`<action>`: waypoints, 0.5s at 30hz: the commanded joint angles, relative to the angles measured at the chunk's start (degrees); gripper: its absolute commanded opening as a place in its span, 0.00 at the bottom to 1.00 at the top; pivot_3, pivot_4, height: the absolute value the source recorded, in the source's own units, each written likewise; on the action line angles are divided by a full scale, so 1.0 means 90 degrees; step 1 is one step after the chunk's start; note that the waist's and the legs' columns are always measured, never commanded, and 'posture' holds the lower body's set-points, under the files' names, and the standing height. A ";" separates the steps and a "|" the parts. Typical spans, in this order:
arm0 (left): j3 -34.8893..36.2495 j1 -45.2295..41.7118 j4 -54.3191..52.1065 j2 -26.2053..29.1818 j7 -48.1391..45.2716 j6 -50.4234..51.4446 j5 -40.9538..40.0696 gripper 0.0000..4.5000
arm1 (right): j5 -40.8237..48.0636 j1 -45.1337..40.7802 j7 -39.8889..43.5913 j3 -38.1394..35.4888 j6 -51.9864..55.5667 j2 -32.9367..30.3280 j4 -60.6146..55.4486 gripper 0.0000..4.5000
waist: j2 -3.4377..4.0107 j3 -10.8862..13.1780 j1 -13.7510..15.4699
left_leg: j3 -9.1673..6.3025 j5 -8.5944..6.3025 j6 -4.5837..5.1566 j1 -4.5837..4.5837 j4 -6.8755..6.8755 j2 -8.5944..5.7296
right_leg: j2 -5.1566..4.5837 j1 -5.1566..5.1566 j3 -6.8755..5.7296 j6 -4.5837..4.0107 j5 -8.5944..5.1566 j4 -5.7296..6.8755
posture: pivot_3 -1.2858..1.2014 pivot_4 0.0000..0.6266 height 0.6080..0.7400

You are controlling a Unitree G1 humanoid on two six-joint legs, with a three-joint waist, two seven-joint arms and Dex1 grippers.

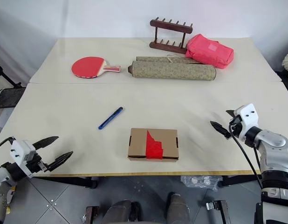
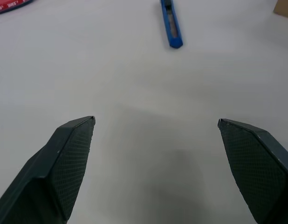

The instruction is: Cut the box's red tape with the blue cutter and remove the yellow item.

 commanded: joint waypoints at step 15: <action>-0.0888 -0.1873 -0.0714 0.0359 0.0187 0.1386 -0.0005 0.86 | 0.0358 0.0731 -0.0477 -0.0013 0.2220 -0.0203 -0.2909 0.86 | 0.0006 0.0003 0.0070 | -0.0005 -0.0004 0.0001 -0.0009 0.0038 0.0000 | -0.0001 0.0004 0.0003 0.0000 0.0000 0.0013 | 0.52 0.24 1.00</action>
